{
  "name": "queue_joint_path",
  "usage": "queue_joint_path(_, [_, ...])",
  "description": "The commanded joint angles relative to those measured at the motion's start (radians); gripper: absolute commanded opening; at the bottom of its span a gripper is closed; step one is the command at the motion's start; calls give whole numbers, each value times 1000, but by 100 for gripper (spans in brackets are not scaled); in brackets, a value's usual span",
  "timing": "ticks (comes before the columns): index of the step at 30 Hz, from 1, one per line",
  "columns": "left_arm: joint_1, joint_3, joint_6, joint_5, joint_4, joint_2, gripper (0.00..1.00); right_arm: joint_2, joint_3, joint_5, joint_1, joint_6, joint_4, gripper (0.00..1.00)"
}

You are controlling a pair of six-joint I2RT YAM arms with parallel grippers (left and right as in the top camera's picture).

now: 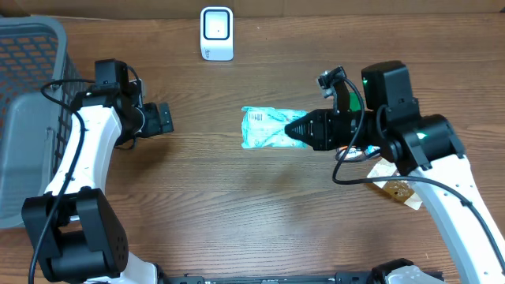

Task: Scan the item barcode
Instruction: 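Lift the wipes packet and carry it toward the white scanner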

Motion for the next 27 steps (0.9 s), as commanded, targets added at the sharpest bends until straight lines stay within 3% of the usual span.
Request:
queue_joint_path(1, [-1,-7,14,-6,-2,11,99,-19,96,23,1,8,-43,4])
queue_joint_path(8, [-2,-7,7,-3,15,11,100,119,372,233,23,2,-212,4])
queue_joint_path(15, [-1,-7,7,-3,17,11,99,496,937,613,137,-61,-400,4])
queue_joint_path(22, [-1,-7,7,-3,17,11,100,719,1002,1151,217,-309,-61,4])
queue_joint_path(27, [-1,-7,7,-3,18,11,100,852,998,1183,224,-809,181,4])
